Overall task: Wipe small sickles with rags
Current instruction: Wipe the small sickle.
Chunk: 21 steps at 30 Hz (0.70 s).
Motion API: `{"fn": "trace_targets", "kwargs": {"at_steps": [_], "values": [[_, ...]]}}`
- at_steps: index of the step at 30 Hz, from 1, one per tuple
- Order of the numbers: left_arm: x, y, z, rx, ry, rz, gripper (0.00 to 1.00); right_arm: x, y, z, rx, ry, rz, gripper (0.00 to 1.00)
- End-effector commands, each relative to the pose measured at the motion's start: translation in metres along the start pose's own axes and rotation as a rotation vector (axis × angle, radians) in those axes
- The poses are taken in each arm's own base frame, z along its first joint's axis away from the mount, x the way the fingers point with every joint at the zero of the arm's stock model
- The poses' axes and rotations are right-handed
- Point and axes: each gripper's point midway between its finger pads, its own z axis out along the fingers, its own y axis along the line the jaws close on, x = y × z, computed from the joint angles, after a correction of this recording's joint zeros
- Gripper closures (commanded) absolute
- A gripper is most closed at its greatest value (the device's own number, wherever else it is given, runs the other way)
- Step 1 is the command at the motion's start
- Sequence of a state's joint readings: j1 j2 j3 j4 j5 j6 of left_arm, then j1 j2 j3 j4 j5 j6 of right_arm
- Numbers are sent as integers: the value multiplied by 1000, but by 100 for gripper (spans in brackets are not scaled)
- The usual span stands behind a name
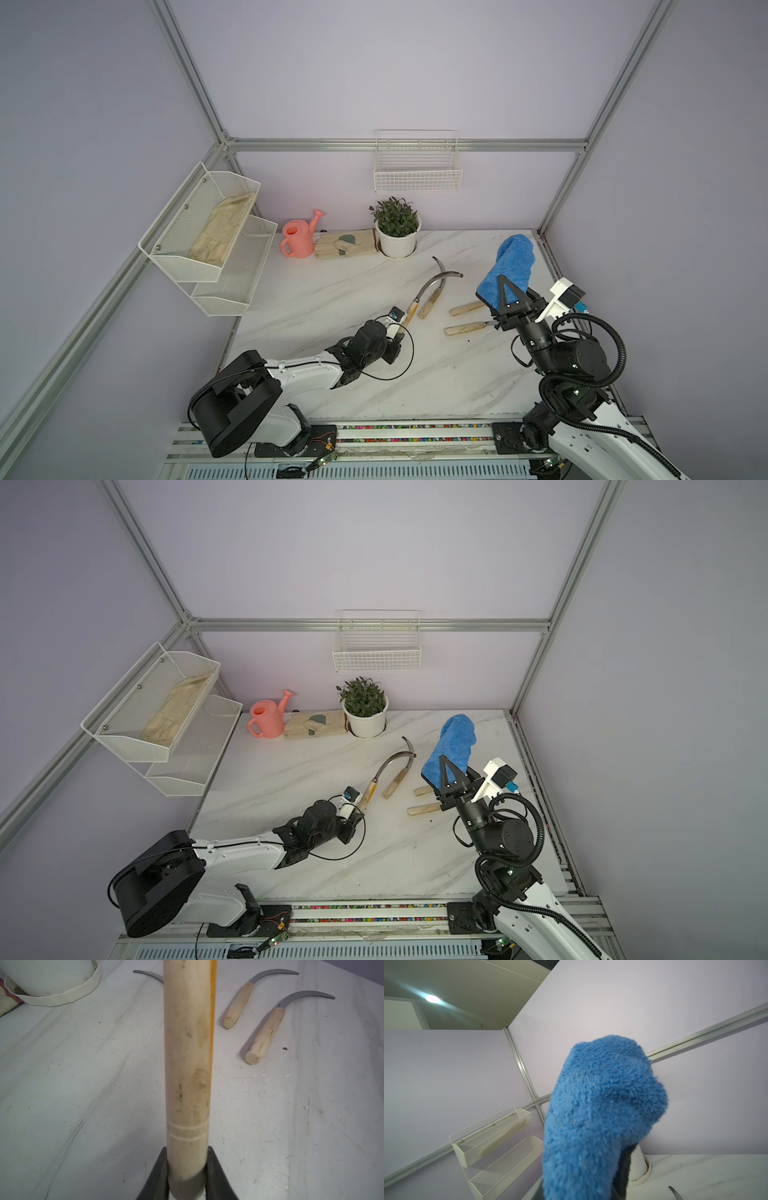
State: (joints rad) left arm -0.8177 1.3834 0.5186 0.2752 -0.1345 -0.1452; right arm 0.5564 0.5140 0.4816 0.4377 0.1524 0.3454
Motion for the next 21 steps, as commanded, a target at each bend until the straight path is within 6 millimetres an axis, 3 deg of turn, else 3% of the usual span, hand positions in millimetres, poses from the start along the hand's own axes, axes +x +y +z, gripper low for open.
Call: {"fn": "trace_targets", "kwargs": {"at_steps": [1,6,10,13,17,21], "values": [[-27,24,-1,-134,-22,-69,100,9,-23,-1,116,11,-57,100],[-25,38,-5,-208,30,-135,100,16,-32,-1,158,23,-71,100],[-18,48,-6,-278,97,-159,100,34,-39,4,177,78,-74,100],[0,57,-1,-334,192,-169,100,50,-45,6,196,119,-90,100],[10,58,4,-335,290,-163,100,62,-59,-3,246,138,-121,100],[20,66,4,-377,383,-156,100,62,-67,-17,276,125,-113,100]]}}
